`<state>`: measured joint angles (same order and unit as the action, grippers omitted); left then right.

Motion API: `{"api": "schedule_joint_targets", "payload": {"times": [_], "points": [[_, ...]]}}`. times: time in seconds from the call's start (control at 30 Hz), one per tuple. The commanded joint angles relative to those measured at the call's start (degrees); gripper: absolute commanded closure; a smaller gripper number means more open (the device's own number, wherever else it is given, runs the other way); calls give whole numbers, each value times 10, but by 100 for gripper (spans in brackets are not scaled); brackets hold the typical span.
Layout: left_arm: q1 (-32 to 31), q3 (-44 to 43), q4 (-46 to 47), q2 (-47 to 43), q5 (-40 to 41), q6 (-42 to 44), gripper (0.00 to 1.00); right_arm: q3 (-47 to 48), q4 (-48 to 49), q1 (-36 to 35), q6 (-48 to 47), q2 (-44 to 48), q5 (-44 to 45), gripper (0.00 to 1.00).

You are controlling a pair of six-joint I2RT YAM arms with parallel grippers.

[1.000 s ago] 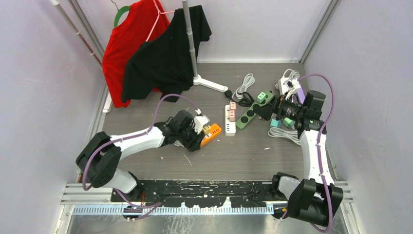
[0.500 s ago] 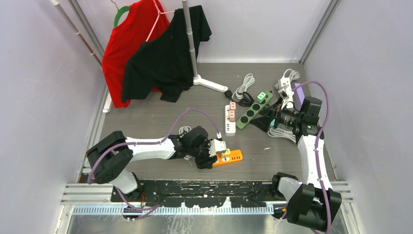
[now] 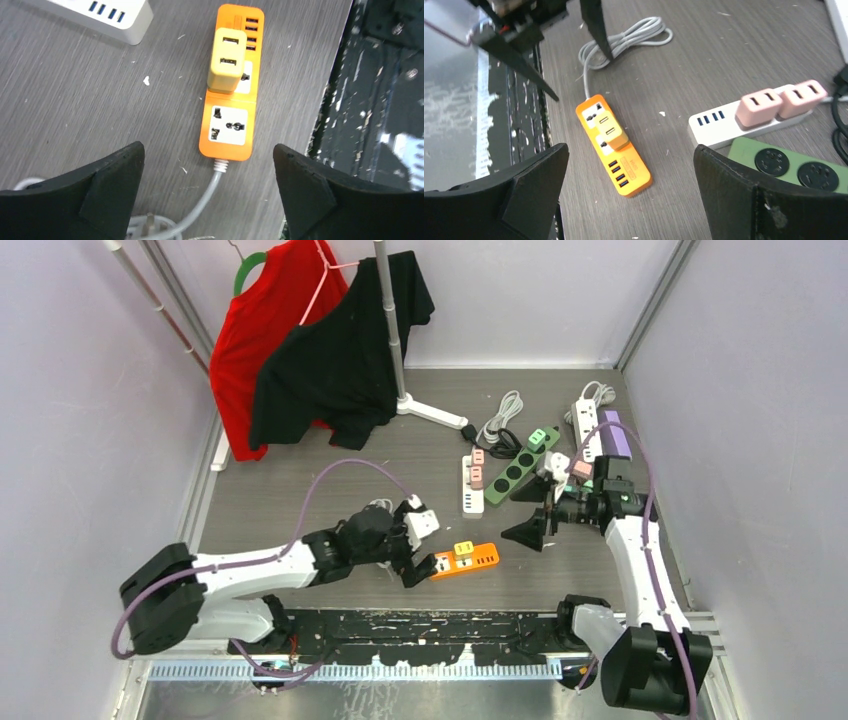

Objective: Pull the plug off the socket
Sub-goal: Move the socket to the center of the board, then remove the plug from the socket.

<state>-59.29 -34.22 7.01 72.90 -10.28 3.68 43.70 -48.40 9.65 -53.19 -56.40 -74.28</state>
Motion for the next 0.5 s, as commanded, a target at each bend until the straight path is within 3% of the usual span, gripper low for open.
{"api": "schedule_joint_targets", "payload": {"times": [0.0,0.13,0.23,0.33,0.47], "points": [[-2,68,135,-72,36,-118,0,7,-44,-73,-118,-7,56,0],[-1,161,262,-118,19,-182,0,-6,-15,-148,-133,-21,98,4],[-1,186,298,-131,8,-189,3,-6,7,-195,-127,-46,122,13],[-15,195,321,-122,0,-160,8,-11,53,-251,-96,-74,171,20],[-70,191,327,-97,45,-46,8,-20,113,-310,-53,-101,235,23]]}}
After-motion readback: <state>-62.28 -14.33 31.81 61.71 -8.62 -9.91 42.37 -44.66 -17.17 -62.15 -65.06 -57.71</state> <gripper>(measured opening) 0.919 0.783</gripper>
